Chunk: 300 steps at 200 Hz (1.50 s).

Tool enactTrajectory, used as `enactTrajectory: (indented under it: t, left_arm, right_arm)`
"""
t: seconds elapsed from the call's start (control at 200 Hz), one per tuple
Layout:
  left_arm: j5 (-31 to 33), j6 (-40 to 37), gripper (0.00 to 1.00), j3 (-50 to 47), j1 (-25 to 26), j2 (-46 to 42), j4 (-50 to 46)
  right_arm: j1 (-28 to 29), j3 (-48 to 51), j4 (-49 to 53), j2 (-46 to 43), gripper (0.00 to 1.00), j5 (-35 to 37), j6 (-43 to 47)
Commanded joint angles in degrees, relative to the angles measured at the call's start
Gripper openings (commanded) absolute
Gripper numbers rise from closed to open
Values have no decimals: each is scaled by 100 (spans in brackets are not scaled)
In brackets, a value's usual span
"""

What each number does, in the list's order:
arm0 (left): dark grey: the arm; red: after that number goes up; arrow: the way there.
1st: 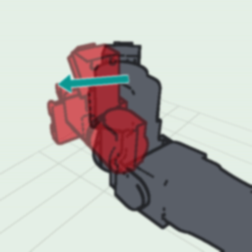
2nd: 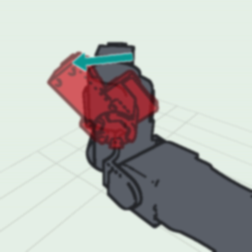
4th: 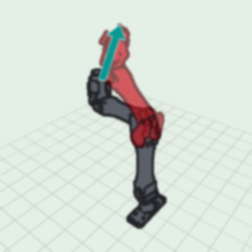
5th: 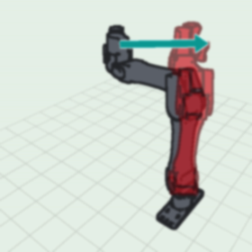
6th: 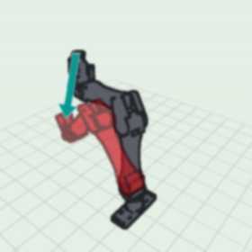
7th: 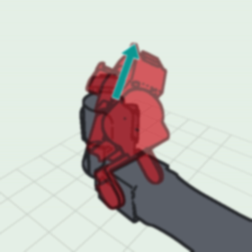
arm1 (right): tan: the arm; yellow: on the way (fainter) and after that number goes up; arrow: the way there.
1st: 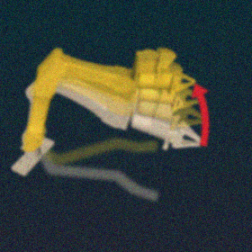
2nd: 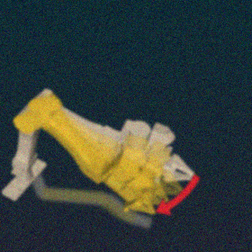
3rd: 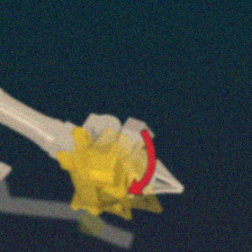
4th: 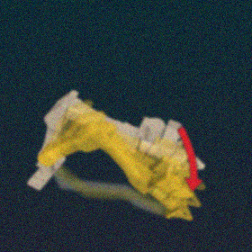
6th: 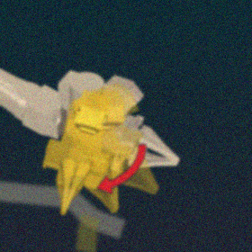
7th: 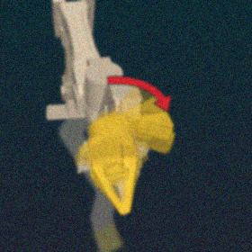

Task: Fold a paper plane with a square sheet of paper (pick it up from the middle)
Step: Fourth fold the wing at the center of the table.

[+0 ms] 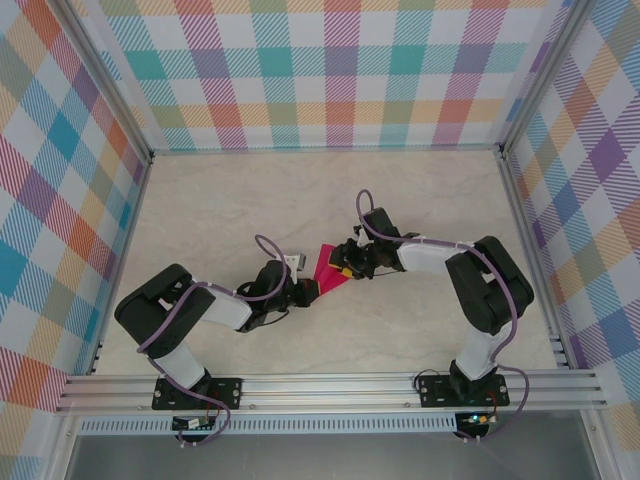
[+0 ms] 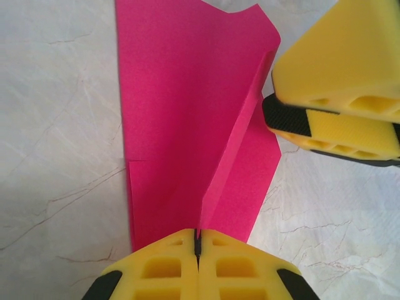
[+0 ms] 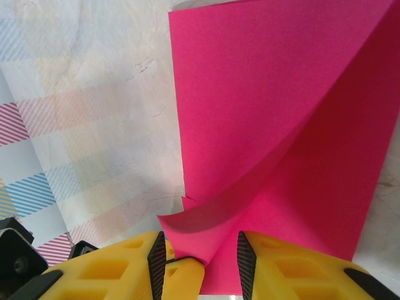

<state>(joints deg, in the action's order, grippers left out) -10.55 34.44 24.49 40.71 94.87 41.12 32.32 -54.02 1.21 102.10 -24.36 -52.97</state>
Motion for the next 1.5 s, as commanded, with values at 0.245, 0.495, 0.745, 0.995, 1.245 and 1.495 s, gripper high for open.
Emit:
enactTrajectory:
  t: [0.245,0.495,0.745,0.995,1.245,1.495]
  left_arm:
    - [174,395,3,-124,-63,-162,209]
    - [57,422,9,-19,-94,-236,-114]
    - [-193,375,23,243,-242,-494,-695]
    - [-507,307,25,570,-418,-274,-913]
    - [-446,344,23,791,-485,-35,-1280]
    - [-818,358,26,952,-502,271,-1230]
  right_arm:
    - [29,-34,-166,375,37,-191,172]
    - [30,-205,-36,613,37,-193,182]
    - [29,-310,208,740,41,-98,241]
    - [62,-447,647,804,45,149,367]
    - [108,-627,1100,916,48,464,396]
    - [117,-723,1299,1012,49,573,311]
